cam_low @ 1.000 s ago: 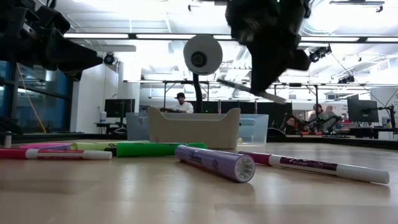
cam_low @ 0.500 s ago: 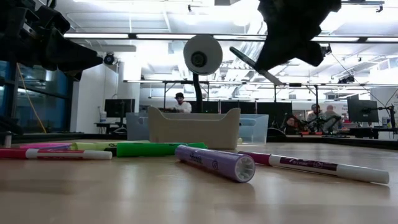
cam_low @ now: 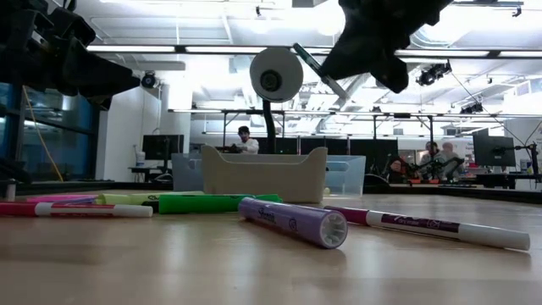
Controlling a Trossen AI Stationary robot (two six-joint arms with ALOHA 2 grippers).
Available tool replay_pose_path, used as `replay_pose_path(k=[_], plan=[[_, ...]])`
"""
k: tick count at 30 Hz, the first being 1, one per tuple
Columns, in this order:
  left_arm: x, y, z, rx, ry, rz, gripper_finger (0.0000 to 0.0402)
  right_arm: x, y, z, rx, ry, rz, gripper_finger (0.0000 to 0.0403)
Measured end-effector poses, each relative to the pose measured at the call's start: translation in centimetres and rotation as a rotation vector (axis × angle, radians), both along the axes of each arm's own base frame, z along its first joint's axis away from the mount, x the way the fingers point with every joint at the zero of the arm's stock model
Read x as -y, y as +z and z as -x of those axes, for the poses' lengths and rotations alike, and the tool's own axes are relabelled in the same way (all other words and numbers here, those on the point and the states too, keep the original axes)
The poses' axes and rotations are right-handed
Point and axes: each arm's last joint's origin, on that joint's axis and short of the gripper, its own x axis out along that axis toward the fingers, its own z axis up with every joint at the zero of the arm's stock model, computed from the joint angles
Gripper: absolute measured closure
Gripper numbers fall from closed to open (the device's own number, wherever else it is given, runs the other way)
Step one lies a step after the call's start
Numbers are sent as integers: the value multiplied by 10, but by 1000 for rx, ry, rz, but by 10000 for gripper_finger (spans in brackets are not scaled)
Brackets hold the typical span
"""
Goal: Pick & Place Markers
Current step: Put the medium green marker into the black bin
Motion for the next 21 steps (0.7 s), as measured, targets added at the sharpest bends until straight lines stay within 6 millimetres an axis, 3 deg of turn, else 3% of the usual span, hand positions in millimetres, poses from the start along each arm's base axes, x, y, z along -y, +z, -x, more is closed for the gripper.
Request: replay_pose_path(k=[5,14,21], plan=[[0,2,0,30,2,7,279,3,4,-4,45,22,10,382],[0,26,-1,263,-24,69,279,19,18,-15,194,37,47,382],[-1,33,-16,304,-16,167,279,35,27,-21,283,41,71,380]])
